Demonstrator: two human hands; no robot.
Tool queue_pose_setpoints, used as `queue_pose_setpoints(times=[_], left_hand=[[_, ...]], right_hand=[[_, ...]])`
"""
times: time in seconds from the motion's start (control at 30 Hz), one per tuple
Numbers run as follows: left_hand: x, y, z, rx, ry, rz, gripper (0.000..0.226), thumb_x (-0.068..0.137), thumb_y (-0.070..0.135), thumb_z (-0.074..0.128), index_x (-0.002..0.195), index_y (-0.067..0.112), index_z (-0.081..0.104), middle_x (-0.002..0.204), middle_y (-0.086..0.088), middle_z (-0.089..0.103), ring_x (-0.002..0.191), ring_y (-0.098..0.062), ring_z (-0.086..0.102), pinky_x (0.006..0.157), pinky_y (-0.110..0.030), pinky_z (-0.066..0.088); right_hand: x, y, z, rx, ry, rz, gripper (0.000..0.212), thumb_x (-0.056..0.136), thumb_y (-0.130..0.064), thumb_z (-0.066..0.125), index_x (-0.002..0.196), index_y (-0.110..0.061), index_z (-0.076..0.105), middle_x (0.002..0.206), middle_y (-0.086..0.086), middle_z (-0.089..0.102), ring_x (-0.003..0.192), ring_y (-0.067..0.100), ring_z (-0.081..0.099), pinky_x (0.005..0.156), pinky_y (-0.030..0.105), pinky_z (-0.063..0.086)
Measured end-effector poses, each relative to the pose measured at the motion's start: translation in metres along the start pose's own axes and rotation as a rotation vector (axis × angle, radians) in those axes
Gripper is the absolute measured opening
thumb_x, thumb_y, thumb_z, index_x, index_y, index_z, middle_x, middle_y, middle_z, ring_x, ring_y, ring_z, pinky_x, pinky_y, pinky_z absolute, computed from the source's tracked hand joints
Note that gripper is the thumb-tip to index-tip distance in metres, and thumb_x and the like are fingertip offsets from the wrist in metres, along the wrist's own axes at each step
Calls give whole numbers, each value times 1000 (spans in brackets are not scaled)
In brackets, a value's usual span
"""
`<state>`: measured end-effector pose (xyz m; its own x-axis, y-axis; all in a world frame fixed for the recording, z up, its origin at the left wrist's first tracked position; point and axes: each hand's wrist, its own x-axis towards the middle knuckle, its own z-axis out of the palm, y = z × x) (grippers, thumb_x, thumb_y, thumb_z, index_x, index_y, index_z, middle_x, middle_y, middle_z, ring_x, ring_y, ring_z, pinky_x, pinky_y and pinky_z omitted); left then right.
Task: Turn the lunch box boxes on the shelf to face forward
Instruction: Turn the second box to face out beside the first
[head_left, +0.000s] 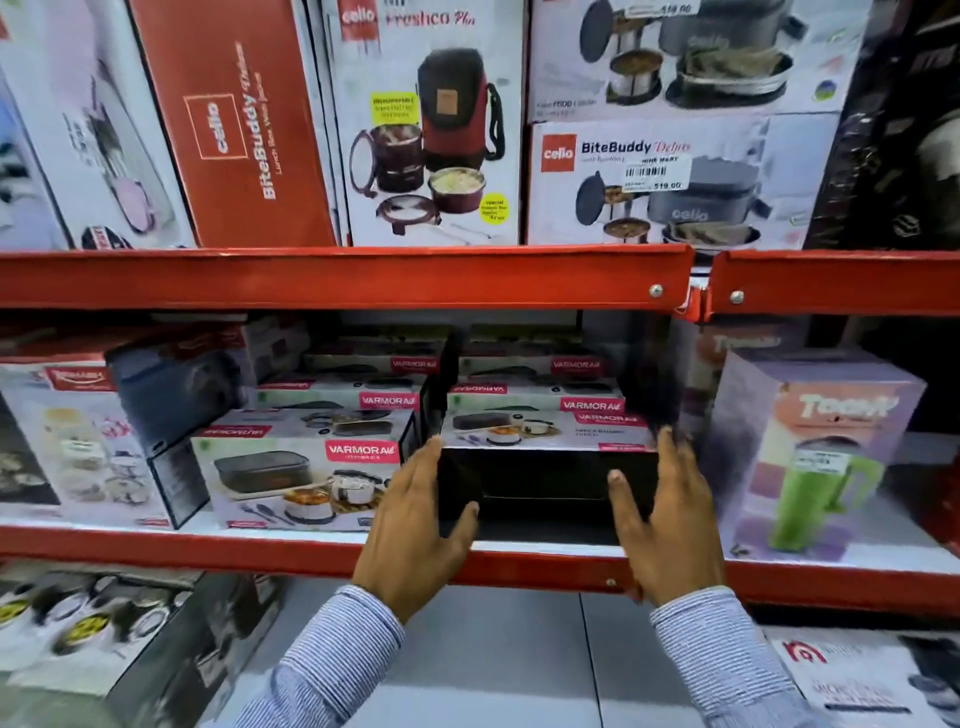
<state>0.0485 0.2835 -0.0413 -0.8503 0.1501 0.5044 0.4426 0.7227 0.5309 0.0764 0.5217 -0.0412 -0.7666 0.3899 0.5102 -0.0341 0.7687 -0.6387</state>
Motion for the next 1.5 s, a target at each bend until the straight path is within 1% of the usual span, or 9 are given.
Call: queue_pose_setpoints(times=[0.13, 0.37, 0.5, 0.67, 0.87, 1.0, 1.1, 1.2, 1.5], left_hand=[[14, 11, 2, -31, -3, -151, 83, 84, 44, 69, 150, 9, 33, 149, -10, 50, 136, -27, 48, 114, -36, 39], [34, 14, -5, -237, -19, -350, 53, 81, 65, 61, 101, 15, 60, 75, -3, 71, 74, -22, 68, 71, -40, 56], [36, 13, -22, -369, 27, -287, 57, 84, 71, 49, 90, 18, 70, 70, -15, 68, 68, -29, 66, 70, -44, 55], [40, 13, -32, -598, 111, -364, 55, 80, 71, 58, 65, 19, 48, 55, 3, 49, 58, -21, 49, 64, -37, 45], [37, 9, -26, -588, 150, -352, 24, 81, 20, 77, 101, 12, 67, 94, -4, 77, 88, -20, 72, 77, -34, 58], [30, -1, -11, -459, 136, -275, 49, 79, 8, 78, 124, 13, 61, 112, 4, 73, 98, -6, 68, 83, -20, 56], [25, -4, 1, -394, 129, -219, 55, 80, 6, 77, 131, 14, 58, 114, 10, 69, 99, -2, 66, 79, -8, 52], [20, -7, 12, -395, 90, -235, 57, 79, 7, 77, 131, 11, 54, 107, 19, 62, 90, 8, 60, 89, -20, 49], [11, -20, 30, -291, -6, -248, 59, 77, 17, 79, 128, 14, 48, 104, 7, 65, 98, -23, 69, 90, -42, 59]], right_hand=[[18, -5, -19, 195, -92, 220, 56, 91, -37, 55, 140, -12, 42, 137, 17, 56, 128, 34, 50, 103, 35, 37], [37, 1, -32, 385, -209, 374, 57, 89, -46, 52, 138, -17, 48, 140, 8, 55, 131, 28, 48, 104, 34, 34], [41, 5, -44, 539, -124, 370, 25, 79, -56, 55, 86, -37, 69, 98, -7, 70, 107, 27, 62, 100, 46, 46], [45, 22, -42, 677, -69, 414, 70, 55, -82, 63, 85, -18, 63, 90, 12, 74, 92, 35, 69, 92, 61, 50], [37, 19, -43, 630, -4, 297, 6, 78, -23, 73, 82, -25, 69, 87, 1, 74, 87, 22, 68, 88, 46, 55], [35, 39, -29, 500, -60, 270, 38, 75, -10, 77, 112, -18, 69, 96, -4, 74, 97, 20, 69, 96, 41, 52], [30, 43, -20, 458, -83, 290, 38, 71, -4, 78, 104, -21, 70, 93, -2, 75, 91, 19, 70, 95, 44, 54], [25, 42, -12, 482, -100, 323, 40, 70, 6, 76, 86, -30, 65, 86, -6, 73, 84, 14, 69, 90, 43, 55], [17, 54, 4, 442, -137, 375, 41, 69, 6, 77, 82, -30, 62, 85, -10, 71, 83, 12, 69, 89, 42, 57]])
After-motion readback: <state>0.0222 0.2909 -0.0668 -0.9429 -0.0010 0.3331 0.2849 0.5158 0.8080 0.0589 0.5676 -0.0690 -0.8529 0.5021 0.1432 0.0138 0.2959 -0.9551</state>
